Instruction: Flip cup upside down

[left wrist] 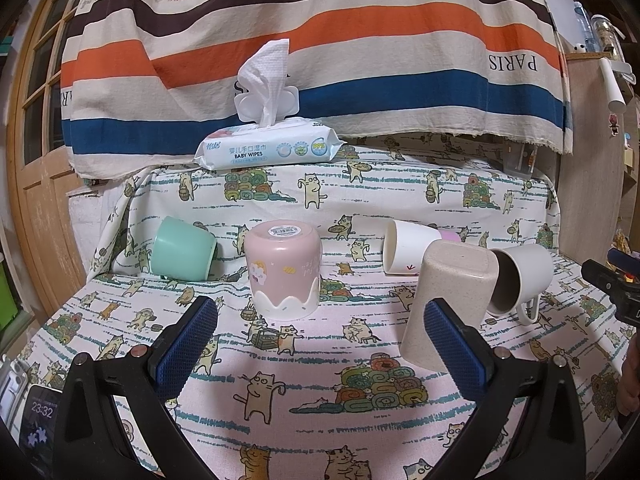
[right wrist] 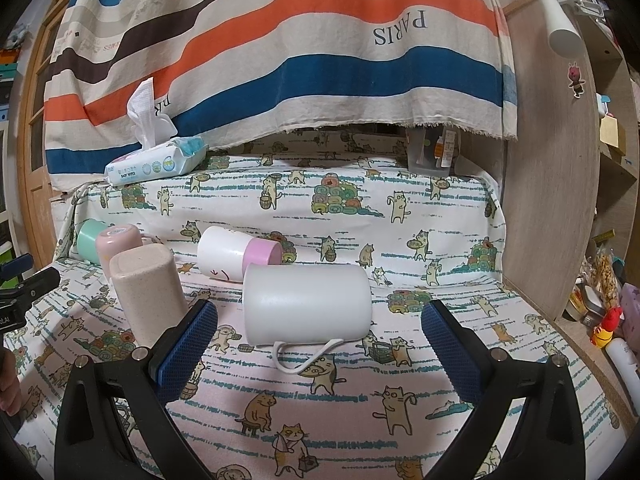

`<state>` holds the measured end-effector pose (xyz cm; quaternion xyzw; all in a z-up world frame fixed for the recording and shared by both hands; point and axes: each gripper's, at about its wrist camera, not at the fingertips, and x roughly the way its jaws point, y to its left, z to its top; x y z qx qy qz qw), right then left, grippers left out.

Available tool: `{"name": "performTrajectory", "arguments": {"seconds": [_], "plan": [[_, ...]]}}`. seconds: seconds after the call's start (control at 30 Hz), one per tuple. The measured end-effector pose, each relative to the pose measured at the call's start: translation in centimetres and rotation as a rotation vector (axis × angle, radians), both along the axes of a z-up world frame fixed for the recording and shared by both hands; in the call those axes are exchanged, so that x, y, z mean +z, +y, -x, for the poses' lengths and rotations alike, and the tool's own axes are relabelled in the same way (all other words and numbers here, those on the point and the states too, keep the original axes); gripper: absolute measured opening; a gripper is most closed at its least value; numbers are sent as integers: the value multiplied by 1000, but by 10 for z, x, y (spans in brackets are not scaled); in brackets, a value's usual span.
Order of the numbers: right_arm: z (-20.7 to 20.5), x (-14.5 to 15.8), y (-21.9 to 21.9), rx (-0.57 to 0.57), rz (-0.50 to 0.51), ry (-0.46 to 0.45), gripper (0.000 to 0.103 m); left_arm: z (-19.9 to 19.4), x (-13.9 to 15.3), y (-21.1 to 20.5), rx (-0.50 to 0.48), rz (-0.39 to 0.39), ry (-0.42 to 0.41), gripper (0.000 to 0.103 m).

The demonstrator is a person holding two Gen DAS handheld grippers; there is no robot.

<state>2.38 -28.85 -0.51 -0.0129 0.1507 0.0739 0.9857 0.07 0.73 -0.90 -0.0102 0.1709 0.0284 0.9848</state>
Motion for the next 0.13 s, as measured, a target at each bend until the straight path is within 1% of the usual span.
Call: {"name": "performTrajectory", "arguments": {"seconds": [0.13], "plan": [[0,-2,-1,-2,-1,4,103,0,0,1,1,1,1,103]]}}
